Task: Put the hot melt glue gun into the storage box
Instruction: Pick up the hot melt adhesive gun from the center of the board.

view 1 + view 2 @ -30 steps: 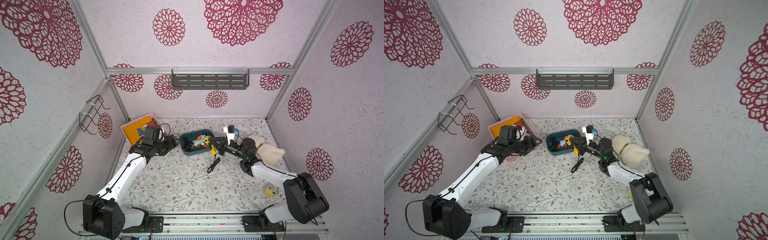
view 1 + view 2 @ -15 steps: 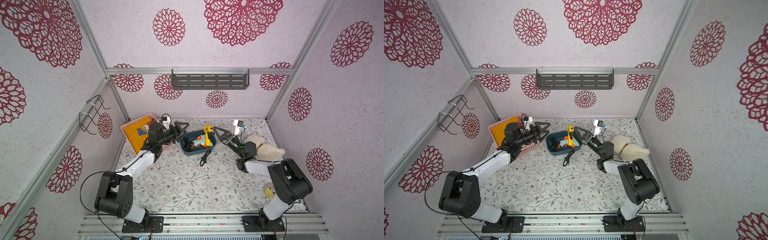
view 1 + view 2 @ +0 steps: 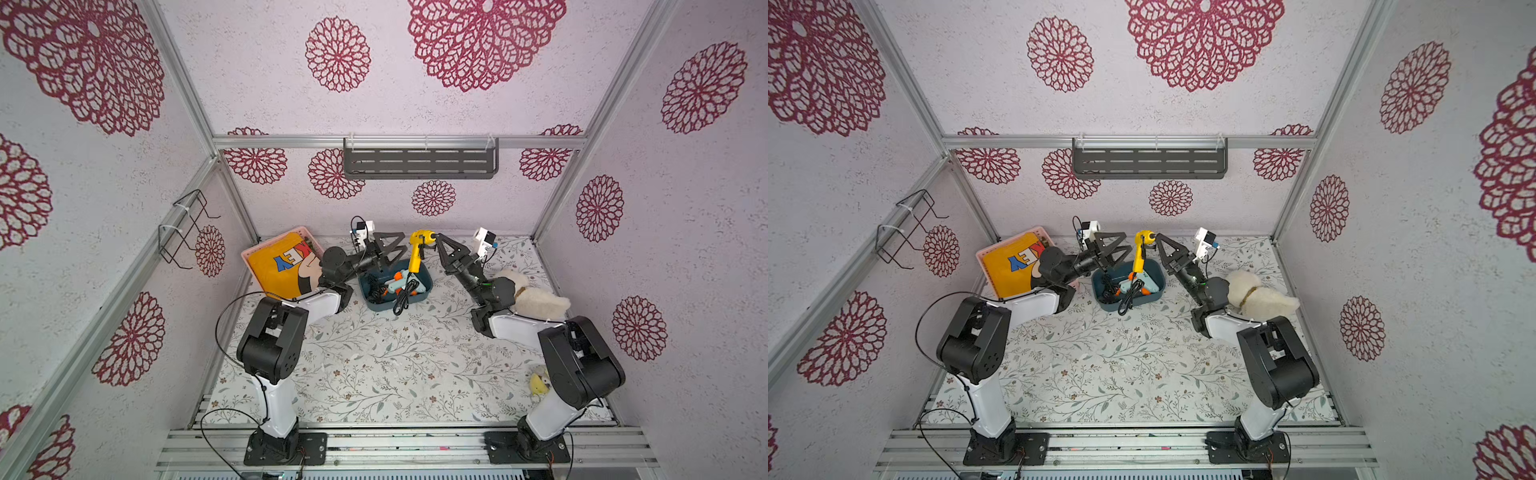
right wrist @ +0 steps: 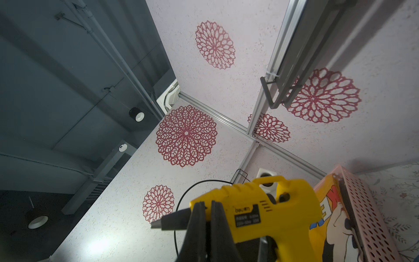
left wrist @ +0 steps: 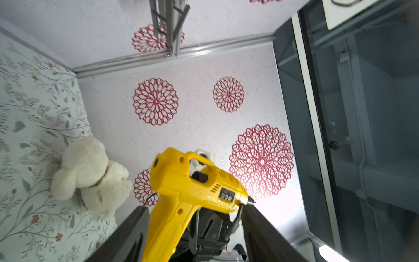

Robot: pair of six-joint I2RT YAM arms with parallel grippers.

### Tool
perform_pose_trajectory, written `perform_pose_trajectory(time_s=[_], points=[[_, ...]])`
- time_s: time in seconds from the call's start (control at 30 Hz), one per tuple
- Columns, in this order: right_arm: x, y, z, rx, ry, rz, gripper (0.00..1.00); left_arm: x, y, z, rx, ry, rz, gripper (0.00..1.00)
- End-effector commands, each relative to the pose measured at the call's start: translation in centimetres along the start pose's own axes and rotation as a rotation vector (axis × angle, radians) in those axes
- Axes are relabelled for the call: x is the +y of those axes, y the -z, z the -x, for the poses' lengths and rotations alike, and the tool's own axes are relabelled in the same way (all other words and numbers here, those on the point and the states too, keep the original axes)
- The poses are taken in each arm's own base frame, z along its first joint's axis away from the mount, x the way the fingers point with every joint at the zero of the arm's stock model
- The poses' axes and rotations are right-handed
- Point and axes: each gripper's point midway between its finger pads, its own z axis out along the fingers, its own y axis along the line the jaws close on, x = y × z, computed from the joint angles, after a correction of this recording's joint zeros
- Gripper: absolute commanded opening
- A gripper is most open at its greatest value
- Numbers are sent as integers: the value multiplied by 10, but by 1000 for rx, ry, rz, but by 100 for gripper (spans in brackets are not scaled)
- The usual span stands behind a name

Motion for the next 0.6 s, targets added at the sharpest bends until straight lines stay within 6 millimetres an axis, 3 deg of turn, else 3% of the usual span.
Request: perform_pose_trajectory(time_s=[0.0,0.07,0.13,0.3,0.33,0.37,0.57], points=[[82,3,14,-77,29,322,0,-33,-2,-9,57,-48,-131,70],[82,2,16,-83,22,324,0,-37,-1,-13,75,-44,-148,70],[82,1,17,-90,10,327,0,-14,1,-13,86,-14,-114,70],[84,-2,20,-99,-3,338,0,2,14,-15,92,-3,-60,69],[85,-3,21,-103,-5,342,0,14,18,-13,85,-2,-23,69],[86,-3,21,-102,-7,346,0,5,22,-15,88,-26,-7,70],[88,-6,21,-102,-33,356,0,30,29,-26,157,-140,230,73]])
